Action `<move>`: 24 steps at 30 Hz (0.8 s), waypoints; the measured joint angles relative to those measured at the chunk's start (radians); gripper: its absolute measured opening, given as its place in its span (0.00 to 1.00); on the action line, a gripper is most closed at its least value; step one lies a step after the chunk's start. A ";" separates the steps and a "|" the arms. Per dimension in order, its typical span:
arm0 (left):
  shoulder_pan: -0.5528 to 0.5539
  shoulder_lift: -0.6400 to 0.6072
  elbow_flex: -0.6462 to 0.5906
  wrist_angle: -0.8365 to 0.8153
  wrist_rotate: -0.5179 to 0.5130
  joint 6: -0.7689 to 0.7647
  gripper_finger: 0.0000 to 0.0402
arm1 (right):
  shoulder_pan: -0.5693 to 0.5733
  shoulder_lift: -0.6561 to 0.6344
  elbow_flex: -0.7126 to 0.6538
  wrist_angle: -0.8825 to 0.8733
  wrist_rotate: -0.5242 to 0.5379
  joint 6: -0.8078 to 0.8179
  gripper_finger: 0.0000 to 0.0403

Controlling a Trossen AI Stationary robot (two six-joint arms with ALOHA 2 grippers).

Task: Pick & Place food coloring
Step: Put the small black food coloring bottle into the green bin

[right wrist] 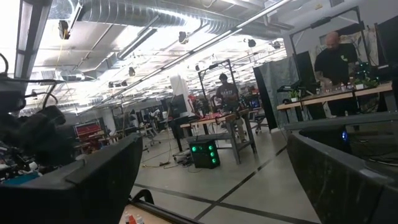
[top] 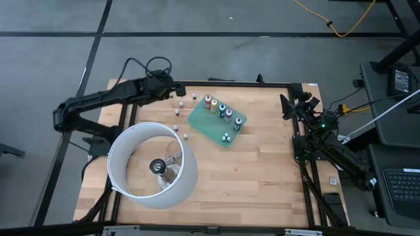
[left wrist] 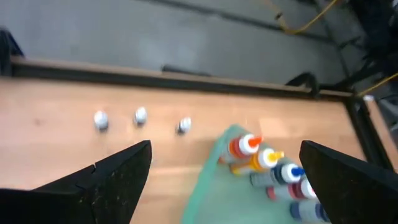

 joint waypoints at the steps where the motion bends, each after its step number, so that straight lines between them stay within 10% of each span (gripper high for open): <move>1: 0.000 0.019 0.018 -0.025 0.019 -0.024 1.00 | 0.000 0.000 0.000 0.000 0.000 0.000 0.99; 24: -0.198 0.413 0.309 -0.449 0.390 -0.439 1.00 | 0.000 0.000 0.000 0.000 0.000 0.000 0.99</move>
